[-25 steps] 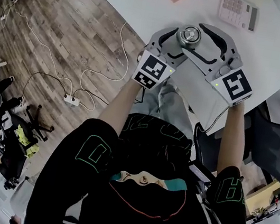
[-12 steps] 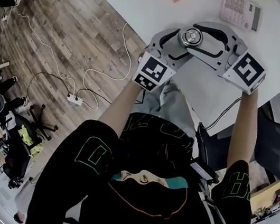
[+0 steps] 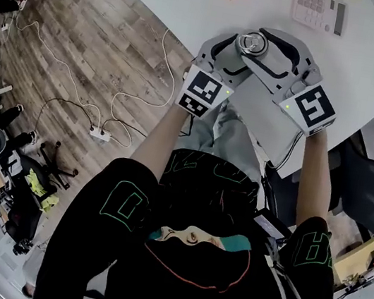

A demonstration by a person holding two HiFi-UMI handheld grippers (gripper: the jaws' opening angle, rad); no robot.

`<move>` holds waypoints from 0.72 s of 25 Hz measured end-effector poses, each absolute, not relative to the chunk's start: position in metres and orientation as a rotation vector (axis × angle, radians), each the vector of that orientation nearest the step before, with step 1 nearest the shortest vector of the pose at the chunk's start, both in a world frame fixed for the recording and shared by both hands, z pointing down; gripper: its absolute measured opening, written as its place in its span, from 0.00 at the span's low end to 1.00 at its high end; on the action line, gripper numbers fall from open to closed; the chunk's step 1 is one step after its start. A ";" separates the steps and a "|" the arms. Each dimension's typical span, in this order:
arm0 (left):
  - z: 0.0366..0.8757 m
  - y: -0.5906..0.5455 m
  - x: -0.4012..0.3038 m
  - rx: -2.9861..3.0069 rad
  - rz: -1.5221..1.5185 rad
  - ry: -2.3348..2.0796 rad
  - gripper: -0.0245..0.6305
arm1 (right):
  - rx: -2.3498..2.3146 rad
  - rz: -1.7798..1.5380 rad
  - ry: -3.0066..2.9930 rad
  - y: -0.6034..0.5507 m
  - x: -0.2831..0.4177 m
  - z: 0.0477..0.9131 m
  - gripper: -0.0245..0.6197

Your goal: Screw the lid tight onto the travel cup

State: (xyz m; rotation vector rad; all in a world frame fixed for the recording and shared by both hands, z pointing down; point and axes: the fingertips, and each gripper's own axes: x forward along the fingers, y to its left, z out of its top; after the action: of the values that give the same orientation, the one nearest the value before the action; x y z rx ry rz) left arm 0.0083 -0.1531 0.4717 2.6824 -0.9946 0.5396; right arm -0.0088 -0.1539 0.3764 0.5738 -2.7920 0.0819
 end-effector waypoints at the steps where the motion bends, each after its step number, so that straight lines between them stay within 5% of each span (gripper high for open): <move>1: 0.472 -0.153 0.007 2.682 0.541 -0.996 0.54 | 0.643 0.090 -2.792 -0.155 -0.009 0.377 0.42; 15: 0.477 -0.156 0.004 2.658 0.551 -1.022 0.54 | 1.257 0.147 -2.754 -0.162 -0.005 0.380 0.42; 18: 0.478 -0.157 0.003 2.656 0.549 -1.021 0.54 | 1.038 0.246 -2.848 -0.155 -0.016 0.375 0.61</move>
State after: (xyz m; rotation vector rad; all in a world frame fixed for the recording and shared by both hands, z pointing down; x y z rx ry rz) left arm 0.0027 -0.1572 0.4779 2.6563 -1.0206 0.5493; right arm -0.0165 -0.1549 0.3751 1.0376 -2.8476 0.2457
